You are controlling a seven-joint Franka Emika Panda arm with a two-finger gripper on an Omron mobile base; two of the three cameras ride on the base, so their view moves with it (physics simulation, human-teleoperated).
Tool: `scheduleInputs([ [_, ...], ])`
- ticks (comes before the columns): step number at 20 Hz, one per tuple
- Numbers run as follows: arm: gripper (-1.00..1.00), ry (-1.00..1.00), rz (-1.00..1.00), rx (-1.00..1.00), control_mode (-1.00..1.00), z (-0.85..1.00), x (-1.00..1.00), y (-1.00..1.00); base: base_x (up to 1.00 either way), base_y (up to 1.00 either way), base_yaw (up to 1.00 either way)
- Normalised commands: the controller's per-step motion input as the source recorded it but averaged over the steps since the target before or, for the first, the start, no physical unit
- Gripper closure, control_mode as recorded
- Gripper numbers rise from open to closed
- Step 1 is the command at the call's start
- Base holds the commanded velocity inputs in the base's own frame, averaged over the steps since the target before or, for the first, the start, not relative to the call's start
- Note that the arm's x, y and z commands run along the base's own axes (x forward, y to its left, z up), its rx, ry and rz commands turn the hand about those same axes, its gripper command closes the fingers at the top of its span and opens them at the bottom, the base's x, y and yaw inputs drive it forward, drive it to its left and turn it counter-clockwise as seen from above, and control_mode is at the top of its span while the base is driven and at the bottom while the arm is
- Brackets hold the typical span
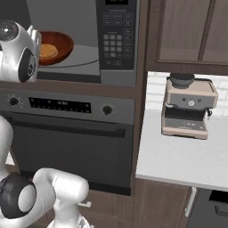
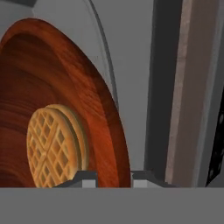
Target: Open the microwave, place the bowl with waffle inside the microwave, then close the microwave door and turn it on.
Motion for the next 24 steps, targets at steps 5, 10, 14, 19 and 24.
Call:
scheduleInputs([
  [5, 1.00, 0.18, -0.03, -0.03, -1.00, 0.00, 0.78, 0.09, 0.00, 0.00, 0.00],
  [10, 1.00, 0.22, -0.03, -0.02, -1.00, 0.00, 0.77, 0.05, 0.00, 0.00, 0.00],
  [14, 1.00, 0.22, -0.01, -0.01, -1.00, -0.01, 0.76, 0.05, 0.00, 0.00, 0.00],
  [19, -1.00, 0.10, 0.00, -0.06, -1.00, -0.32, 0.66, 0.00, 0.00, 0.00, 0.00],
  [24, -1.00, 0.01, 0.01, -0.11, -1.00, -0.32, 0.18, 0.00, 0.00, 0.00, 0.00],
])
